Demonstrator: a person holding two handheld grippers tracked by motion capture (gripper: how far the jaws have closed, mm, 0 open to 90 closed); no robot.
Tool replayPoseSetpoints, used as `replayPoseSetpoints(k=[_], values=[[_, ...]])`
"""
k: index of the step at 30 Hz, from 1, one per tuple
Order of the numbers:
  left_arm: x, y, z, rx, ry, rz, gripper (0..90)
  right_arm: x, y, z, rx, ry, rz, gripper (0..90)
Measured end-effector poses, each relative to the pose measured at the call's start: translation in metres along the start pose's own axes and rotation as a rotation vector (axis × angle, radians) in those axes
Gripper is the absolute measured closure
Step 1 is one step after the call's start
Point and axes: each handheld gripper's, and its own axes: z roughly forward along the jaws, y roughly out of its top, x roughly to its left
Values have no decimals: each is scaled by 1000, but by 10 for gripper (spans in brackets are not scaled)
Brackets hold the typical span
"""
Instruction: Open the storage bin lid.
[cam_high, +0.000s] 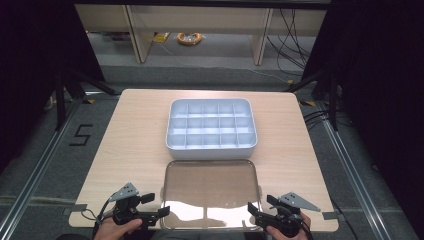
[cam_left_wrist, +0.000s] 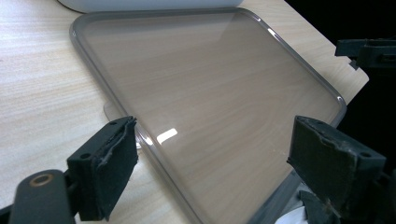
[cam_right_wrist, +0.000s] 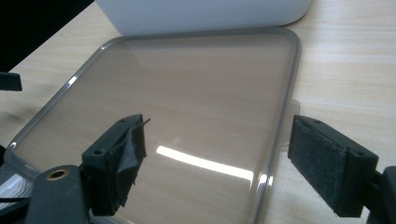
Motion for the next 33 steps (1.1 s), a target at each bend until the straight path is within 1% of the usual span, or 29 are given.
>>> replayPoseSetpoints(k=[1,2,3,4,5,6,7,8,9,10,11,12,13,14,15,16,17,18,19,20,21,22,23,24,25,27,29,31,33], values=[[0,-1,0,-4,2,2,146,0,0,-2,17,-9,-13,198],[-1,-1,-1,4,6,-3,146,3,-2,-1,7,-16,16,198],[-2,-2,-1,8,6,-10,146,2,-2,-1,14,-9,0,198],[-1,-3,-1,2,2,-5,146,3,-3,-1,13,-6,-3,198],[-3,-3,-1,4,4,-18,146,2,-4,-2,24,-25,-20,198],[-3,-4,-2,4,0,-13,146,3,-4,-4,30,-26,-19,198],[-3,-4,-2,6,-2,-2,146,3,-5,-3,19,-22,-31,196],[-3,-4,-2,9,-2,-5,146,4,-6,-4,15,-10,-21,196],[-3,-5,-2,-4,-6,-2,146,5,-7,-5,19,-13,-22,196],[-3,-5,-2,-2,-4,-2,146,5,-7,-6,23,5,-12,196],[-3,-5,-3,0,1,-5,146,10,-9,-7,31,5,40,196],[-3,-5,-3,4,0,-11,146,6,-9,-7,25,2,-15,196],[-3,-5,-4,7,0,-12,146,11,-9,-10,57,-8,41,196],[-3,-6,-4,5,0,-15,146,7,-10,-7,39,-13,-17,196],[-3,-6,-4,3,-1,-16,146,10,-11,-8,44,10,36,195],[-3,-6,-4,4,0,-18,146,7,-11,-7,34,16,-5,195],[-3,-7,-4,-4,-1,-16,146,8,-12,-7,34,21,-7,196],[-3,-7,-4,-4,-1,-17,146,10,-12,-9,53,-6,-3,195],[-3,-7,-5,4,1,-20,146,10,-13,-9,50,-5,3,195],[-3,-7,-5,5,0,-21,146,10,-13,-9,50,1,-11,196],[-3,-7,-5,5,0,-21,146,10,-13,-8,37,31,0,196],[-3,-7,-5,5,0,-22,146,13,-14,-10,57,11,29,195],[-3,-7,-5,6,0,-24,146,10,-14,-8,43,9,-17,195],[-3,-7,-5,5,3,-24,146,10,-14,-9,42,14,-23,196],[-3,-7,-5,3,0,-27,146,10,-14,-8,46,6,-19,196],[-2,-7,-5,6,1,-25,146,10,-14,-8,46,7,-20,196],[-3,-7,-5,-1,-2,-32,146,10,-14,-8,47,6,-22,196],[-2,-7,-5,1,0,-33,146,9,-14,-8,51,20,-16,196],[-2,-7,-5,3,-2,-36,146,9,-14,-8,53,21,-10,196]])
